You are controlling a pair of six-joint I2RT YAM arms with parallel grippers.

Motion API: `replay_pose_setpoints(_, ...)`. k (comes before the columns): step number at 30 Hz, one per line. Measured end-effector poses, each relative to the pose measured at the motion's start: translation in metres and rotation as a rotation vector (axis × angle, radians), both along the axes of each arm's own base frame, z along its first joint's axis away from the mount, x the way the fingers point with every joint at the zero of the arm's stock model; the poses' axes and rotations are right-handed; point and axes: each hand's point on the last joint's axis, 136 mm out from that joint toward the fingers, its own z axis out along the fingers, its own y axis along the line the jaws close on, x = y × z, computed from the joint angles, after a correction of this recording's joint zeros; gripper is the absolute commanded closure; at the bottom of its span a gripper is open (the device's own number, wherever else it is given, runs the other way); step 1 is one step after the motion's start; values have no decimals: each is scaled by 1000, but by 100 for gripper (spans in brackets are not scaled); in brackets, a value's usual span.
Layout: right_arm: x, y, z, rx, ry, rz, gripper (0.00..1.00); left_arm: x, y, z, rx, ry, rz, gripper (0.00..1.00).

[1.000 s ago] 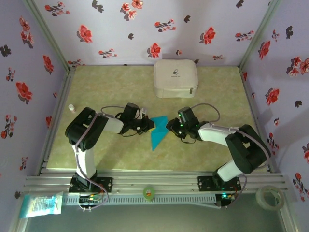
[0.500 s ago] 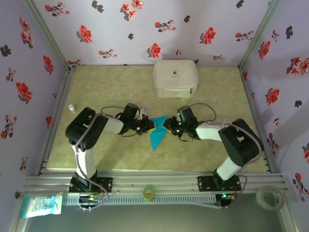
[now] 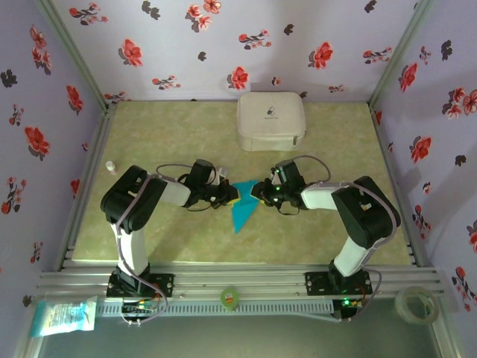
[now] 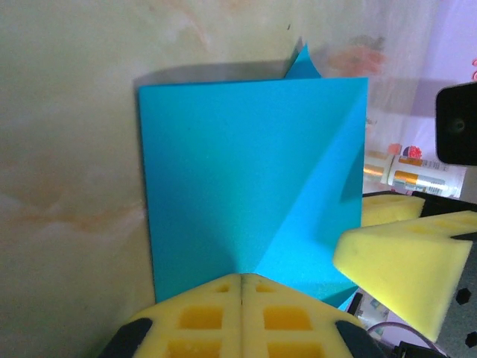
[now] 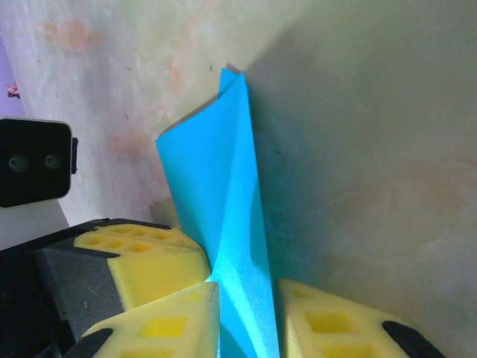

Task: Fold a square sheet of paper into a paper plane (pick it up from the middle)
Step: Fold the wing for the fifth time at the center of the table.

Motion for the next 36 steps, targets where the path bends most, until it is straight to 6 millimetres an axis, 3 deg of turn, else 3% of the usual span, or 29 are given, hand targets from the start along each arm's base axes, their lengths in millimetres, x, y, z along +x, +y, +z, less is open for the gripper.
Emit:
replay_pose_setpoints(8,4,-1,1,7,-10,39,79,0,0,0,0,-2,-2,100)
replay_pose_setpoints(16,0,0,-3,5,6,59,91,-1,0,0,-2,0,-5,100)
replay_pose_setpoints(21,0,0,-3,8,10,57,95,0,0,2,-5,-3,-5,85)
replay_pose_setpoints(25,2,0,-2,15,16,34,97,2,2,19,-12,-28,4,73)
replay_pose_setpoints(31,6,-9,4,22,4,-64,97,8,7,69,-27,-179,-3,72)
replay_pose_setpoints(36,10,-16,4,42,5,-162,96,6,15,82,6,-260,-16,72)
